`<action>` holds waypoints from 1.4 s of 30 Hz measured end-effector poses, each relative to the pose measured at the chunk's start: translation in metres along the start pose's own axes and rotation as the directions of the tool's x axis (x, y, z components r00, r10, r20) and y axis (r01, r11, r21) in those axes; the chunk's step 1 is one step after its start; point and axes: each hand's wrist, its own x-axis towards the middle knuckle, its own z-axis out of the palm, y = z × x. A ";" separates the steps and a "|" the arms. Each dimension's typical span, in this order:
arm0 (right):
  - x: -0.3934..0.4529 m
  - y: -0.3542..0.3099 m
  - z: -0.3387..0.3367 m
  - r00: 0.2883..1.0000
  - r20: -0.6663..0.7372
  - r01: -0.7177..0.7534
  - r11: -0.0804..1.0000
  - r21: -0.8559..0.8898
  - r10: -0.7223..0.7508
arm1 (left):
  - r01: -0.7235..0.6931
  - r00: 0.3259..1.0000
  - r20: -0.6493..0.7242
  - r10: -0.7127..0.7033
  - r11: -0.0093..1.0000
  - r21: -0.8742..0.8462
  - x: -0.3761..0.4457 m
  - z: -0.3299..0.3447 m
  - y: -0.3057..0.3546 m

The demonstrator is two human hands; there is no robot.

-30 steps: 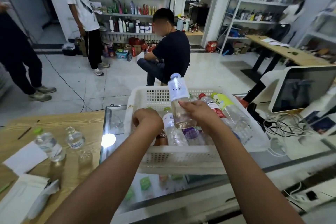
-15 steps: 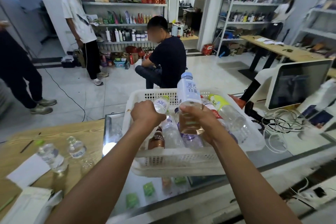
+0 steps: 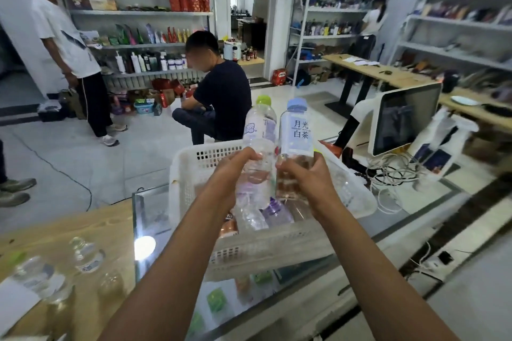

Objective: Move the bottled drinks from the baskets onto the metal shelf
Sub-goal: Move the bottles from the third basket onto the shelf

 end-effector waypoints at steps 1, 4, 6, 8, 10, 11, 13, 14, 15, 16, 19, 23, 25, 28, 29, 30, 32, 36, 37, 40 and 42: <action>-0.003 -0.001 -0.003 1.000 -0.016 0.013 1.000 -0.019 -0.014 | -0.013 1.000 0.023 0.014 0.999 -0.044 -0.002 0.004 0.001; -0.020 -0.007 -0.011 0.985 -0.144 0.079 0.993 -0.090 -0.092 | -0.039 0.995 0.090 0.046 0.996 -0.086 -0.007 0.013 0.002; -0.034 -0.012 -0.016 0.955 -0.244 0.147 0.983 -0.113 -0.171 | -0.092 0.993 0.070 0.090 0.995 0.027 -0.011 0.020 0.002; -0.051 -0.014 -0.021 0.912 -0.355 0.165 0.976 -0.142 -0.206 | -0.181 0.983 0.051 0.175 0.970 0.162 -0.017 0.026 -0.002; -0.067 -0.015 -0.026 0.861 -0.451 0.171 0.970 -0.175 -0.234 | -0.282 0.959 0.062 0.276 0.918 0.278 -0.022 0.030 -0.009; -0.074 -0.014 -0.029 0.835 -0.492 0.168 0.965 -0.200 -0.247 | -0.313 0.949 0.082 0.303 0.893 0.322 -0.025 0.031 -0.013; -0.089 -0.015 -0.034 0.785 -0.559 0.152 0.958 -0.244 -0.267 | -0.349 0.937 0.147 0.317 0.861 0.371 -0.030 0.035 -0.019; -0.096 -0.015 -0.036 0.767 -0.581 0.144 0.956 -0.256 -0.272 | -0.362 0.932 0.174 0.319 0.853 0.374 -0.033 0.037 -0.021; -0.105 -0.015 -0.038 0.744 -0.609 0.140 0.956 -0.259 -0.275 | -0.367 0.928 0.208 0.309 0.854 0.368 -0.036 0.039 -0.023; -0.114 -0.014 -0.039 0.720 -0.636 0.138 0.955 -0.261 -0.278 | -0.369 0.924 0.239 0.298 0.860 0.354 -0.039 0.042 -0.026; -0.148 -0.015 -0.045 0.647 -0.700 0.131 0.949 -0.288 -0.302 | -0.394 0.899 0.325 0.292 0.864 0.314 -0.054 0.052 -0.035; -0.209 -0.020 -0.065 0.549 -0.772 0.106 0.943 -0.316 -0.321 | -0.466 0.838 0.450 0.309 0.833 0.297 -0.092 0.077 -0.052; -0.243 -0.023 -0.078 0.500 -0.796 0.100 0.936 -0.338 -0.341 | -0.475 0.802 0.524 0.286 0.838 0.270 -0.119 0.093 -0.063; -0.302 -0.026 -0.101 0.395 -0.842 0.066 0.926 -0.372 -0.367 | -0.475 0.735 0.629 0.252 0.854 0.214 -0.171 0.118 -0.086; -0.320 -0.027 -0.107 0.361 -0.852 0.058 0.921 -0.385 -0.379 | -0.478 0.714 0.653 0.253 0.857 0.190 -0.186 0.125 -0.093; -0.344 -0.028 -0.114 0.313 -0.864 0.039 0.914 -0.404 -0.395 | -0.477 0.684 0.689 0.239 0.861 0.175 -0.208 0.133 -0.101; -0.394 -0.029 -0.127 0.228 -0.884 0.002 0.908 -0.419 -0.409 | -0.464 0.621 0.760 0.192 0.871 0.159 -0.252 0.147 -0.118; -0.501 -0.032 -0.150 0.095 -0.900 -0.028 0.902 -0.430 -0.426 | -0.445 0.518 0.841 0.155 0.889 0.110 -0.346 0.169 -0.155; -0.531 -0.033 -0.154 0.063 -0.901 -0.050 0.900 -0.433 -0.430 | -0.430 0.491 0.859 0.144 0.897 0.096 -0.376 0.172 -0.165; -0.616 -0.036 -0.161 -0.028 -0.889 -0.102 0.886 -0.453 -0.458 | -0.403 0.442 0.887 0.132 0.913 0.064 -0.457 0.180 -0.191; -0.677 -0.037 -0.166 -0.083 -0.875 -0.147 0.874 -0.463 -0.478 | -0.388 0.391 0.911 0.127 0.921 0.038 -0.517 0.184 -0.205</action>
